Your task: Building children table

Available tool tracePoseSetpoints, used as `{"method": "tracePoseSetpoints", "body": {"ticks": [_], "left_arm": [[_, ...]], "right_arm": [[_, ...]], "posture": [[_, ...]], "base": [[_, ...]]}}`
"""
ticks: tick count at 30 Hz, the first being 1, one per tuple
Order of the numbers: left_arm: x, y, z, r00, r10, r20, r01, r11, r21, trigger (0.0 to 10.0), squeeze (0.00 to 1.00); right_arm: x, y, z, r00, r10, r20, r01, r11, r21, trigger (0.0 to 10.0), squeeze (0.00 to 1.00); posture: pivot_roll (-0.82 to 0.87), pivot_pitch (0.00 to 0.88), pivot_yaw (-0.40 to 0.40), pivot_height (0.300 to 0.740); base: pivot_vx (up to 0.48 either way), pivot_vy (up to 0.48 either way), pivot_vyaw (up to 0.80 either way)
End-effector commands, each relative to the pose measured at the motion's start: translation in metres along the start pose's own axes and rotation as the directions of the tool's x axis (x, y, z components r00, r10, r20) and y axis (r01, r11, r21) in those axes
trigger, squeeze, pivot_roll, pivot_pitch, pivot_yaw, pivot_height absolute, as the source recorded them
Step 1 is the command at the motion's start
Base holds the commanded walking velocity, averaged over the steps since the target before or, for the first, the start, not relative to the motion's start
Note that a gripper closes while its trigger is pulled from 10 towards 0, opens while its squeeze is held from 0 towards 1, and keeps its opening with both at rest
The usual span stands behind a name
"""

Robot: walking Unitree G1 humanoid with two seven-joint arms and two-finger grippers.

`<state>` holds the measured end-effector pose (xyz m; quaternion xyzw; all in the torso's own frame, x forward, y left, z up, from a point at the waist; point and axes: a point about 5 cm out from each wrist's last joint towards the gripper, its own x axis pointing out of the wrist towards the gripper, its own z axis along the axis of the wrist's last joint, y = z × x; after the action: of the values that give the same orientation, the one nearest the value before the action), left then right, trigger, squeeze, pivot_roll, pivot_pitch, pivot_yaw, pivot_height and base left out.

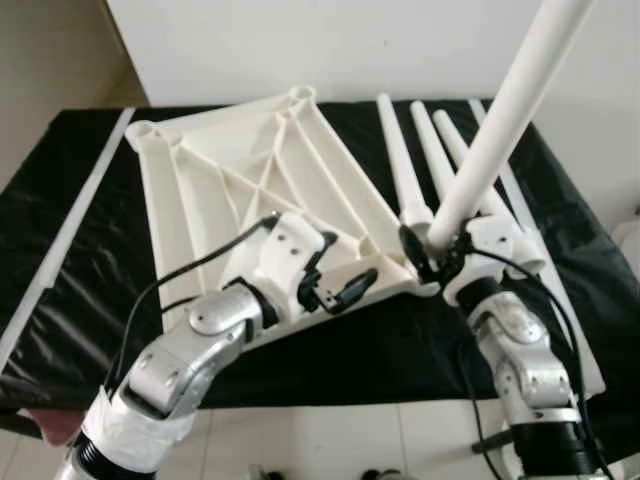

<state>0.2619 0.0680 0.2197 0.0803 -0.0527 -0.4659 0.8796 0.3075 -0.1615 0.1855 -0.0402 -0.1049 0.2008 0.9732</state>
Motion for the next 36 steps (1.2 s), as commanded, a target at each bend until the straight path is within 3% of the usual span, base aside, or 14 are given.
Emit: {"method": "tracePoseSetpoints", "body": {"ticks": [1,16,17,18,19,23,24,25,26,32,33,34,36], "left_arm": [[0.000,-0.005,0.000,0.996,-0.089,-0.012,0.089,0.996,0.003,10.0,0.00],[0.001,-0.005,-0.018,0.996,-0.069,-0.062,0.070,0.997,0.015,10.0,0.00],[0.001,-0.005,-0.021,0.996,-0.064,-0.066,0.065,0.998,0.014,10.0,0.00],[0.001,-0.005,-0.023,0.996,-0.061,-0.070,0.062,0.998,0.013,10.0,0.00],[0.002,-0.004,-0.024,0.996,-0.059,-0.072,0.060,0.998,0.013,10.0,0.00],[0.002,-0.004,-0.025,0.996,-0.056,-0.074,0.057,0.998,0.013,10.0,0.00],[0.002,-0.004,-0.025,0.996,-0.057,-0.073,0.058,0.998,0.008,10.0,0.00],[0.002,-0.004,-0.025,0.996,-0.057,-0.073,0.058,0.998,0.008,10.0,0.00],[0.003,-0.004,-0.025,0.996,-0.057,-0.070,0.057,0.998,0.006,10.0,0.00],[0.005,-0.005,-0.029,0.996,-0.056,-0.065,0.055,0.998,-0.005,10.0,0.00],[0.005,-0.007,-0.032,0.996,-0.056,-0.068,0.056,0.998,-0.014,10.0,0.00],[0.005,-0.007,-0.035,0.996,-0.056,-0.071,0.055,0.998,-0.016,10.0,0.00],[0.005,-0.007,-0.036,0.996,-0.057,-0.073,0.056,0.998,-0.022,10.0,0.00]], "right_arm": [[0.002,0.001,-0.002,0.998,0.064,-0.009,-0.064,0.998,-0.012,10.0,0.00],[0.005,-0.008,-0.006,0.984,0.178,-0.012,-0.178,0.983,-0.048,10.0,0.00],[0.005,-0.010,-0.007,0.983,0.181,-0.013,-0.182,0.982,-0.047,6.5,0.00],[0.004,-0.011,-0.008,0.983,0.182,-0.015,-0.183,0.982,-0.047,6.5,0.00],[0.004,-0.012,-0.009,0.984,0.178,-0.017,-0.179,0.983,-0.050,4.9,0.00],[0.003,-0.014,-0.011,0.986,0.163,-0.023,-0.164,0.985,-0.052,4.5,0.00],[0.003,-0.015,-0.013,0.987,0.158,-0.027,-0.159,0.986,-0.047,2.4,0.00],[0.003,-0.015,-0.013,0.987,0.158,-0.027,-0.159,0.986,-0.047,2.4,0.00],[0.001,-0.016,-0.014,0.987,0.158,-0.029,-0.160,0.986,-0.045,0.0,0.00],[-0.001,-0.017,-0.019,0.989,0.147,-0.037,-0.148,0.988,-0.039,0.0,0.00],[-0.001,-0.017,-0.021,0.992,0.121,-0.042,-0.122,0.992,-0.024,9.0,0.00],[-0.001,-0.017,-0.022,0.993,0.111,-0.047,-0.112,0.994,-0.021,10.0,0.00],[-0.001,-0.017,-0.023,0.994,0.096,-0.051,-0.098,0.995,-0.020,10.0,0.00]], "posture": [[-0.08,0.145,0.042,0.740],[-0.07,0.143,0.035,0.740],[-0.07,0.142,0.035,0.740],[-0.07,0.144,0.035,0.740],[-0.07,0.144,0.034,0.740],[-0.07,0.145,0.034,0.740],[-0.07,0.146,0.033,0.740],[-0.07,0.146,0.033,0.740],[-0.07,0.146,0.034,0.740],[-0.07,0.149,0.032,0.740],[-0.07,0.150,0.029,0.740],[-0.07,0.149,0.029,0.740],[-0.07,0.149,0.029,0.740]], "base": [[0.000,0.000,0.00],[0.000,0.000,0.00],[0.000,0.000,0.00],[0.000,0.000,0.00],[0.000,0.000,0.00],[0.000,0.000,0.00],[0.000,0.000,0.00],[0.000,0.000,0.00],[0.000,0.000,0.00],[0.000,0.000,0.00],[0.000,0.000,0.00],[0.000,0.000,0.00],[0.000,0.000,0.00]]}}
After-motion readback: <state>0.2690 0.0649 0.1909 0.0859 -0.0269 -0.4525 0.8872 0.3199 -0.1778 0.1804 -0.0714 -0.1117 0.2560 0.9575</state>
